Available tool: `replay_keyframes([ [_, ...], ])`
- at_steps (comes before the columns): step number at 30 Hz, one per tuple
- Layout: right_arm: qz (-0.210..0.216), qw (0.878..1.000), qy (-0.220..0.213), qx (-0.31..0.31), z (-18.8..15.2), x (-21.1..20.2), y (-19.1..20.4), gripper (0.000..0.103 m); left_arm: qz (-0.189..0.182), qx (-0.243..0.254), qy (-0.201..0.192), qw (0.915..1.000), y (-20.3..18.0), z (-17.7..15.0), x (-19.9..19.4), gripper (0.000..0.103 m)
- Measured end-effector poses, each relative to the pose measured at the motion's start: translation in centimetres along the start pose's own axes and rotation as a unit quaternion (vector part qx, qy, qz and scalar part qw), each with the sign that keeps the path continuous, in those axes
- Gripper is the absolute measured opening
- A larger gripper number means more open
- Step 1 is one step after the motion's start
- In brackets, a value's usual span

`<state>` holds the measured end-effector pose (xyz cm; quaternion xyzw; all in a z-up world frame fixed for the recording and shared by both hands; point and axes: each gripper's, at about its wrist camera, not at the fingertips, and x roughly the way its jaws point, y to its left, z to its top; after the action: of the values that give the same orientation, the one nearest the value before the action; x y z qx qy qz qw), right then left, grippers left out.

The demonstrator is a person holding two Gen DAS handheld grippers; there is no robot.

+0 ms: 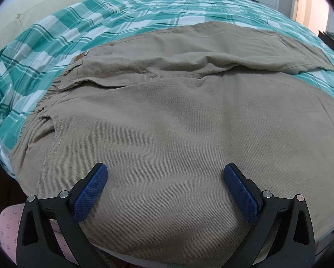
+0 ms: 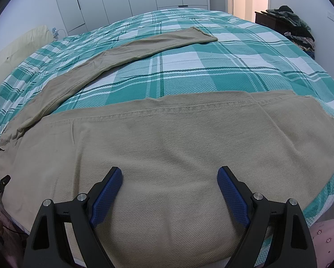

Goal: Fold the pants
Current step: 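Move the right gripper over the trouser leg lying on the bed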

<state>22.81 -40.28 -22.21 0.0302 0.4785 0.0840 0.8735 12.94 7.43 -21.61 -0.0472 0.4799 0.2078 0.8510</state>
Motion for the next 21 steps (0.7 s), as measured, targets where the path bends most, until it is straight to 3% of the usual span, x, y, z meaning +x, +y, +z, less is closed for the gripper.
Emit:
replay_keyframes([
  [3,-0.008,1.0,0.002,0.007,0.3,-0.6,-0.3,0.087,-0.021,-0.005,0.008,0.9997,0.6,0.4,-1.2,0.102],
  [6,-0.007,0.999,-0.006,0.035,0.9,-2.0,-1.4,0.087,-0.06,-0.029,-0.012,0.9977,1.6,1.4,-3.4,0.102],
  [10,0.004,0.999,-0.005,0.034,3.5,-2.8,-2.0,0.087,-0.09,-0.032,-0.027,0.995,1.2,5.6,-3.9,0.102],
  [14,0.041,0.999,-0.018,0.029,9.1,-2.3,-1.4,0.087,-0.102,-0.043,-0.037,0.9932,-0.1,10.8,-2.2,0.102],
  [18,0.091,0.995,-0.032,0.031,15.5,-0.3,0.1,0.087,-0.079,-0.043,-0.023,0.9956,-2.2,14.6,1.9,0.102],
  [21,0.116,0.993,-0.033,0.019,20.0,2.2,1.6,0.087,-0.032,-0.032,0.019,0.9988,-3.0,15.1,6.6,0.102],
])
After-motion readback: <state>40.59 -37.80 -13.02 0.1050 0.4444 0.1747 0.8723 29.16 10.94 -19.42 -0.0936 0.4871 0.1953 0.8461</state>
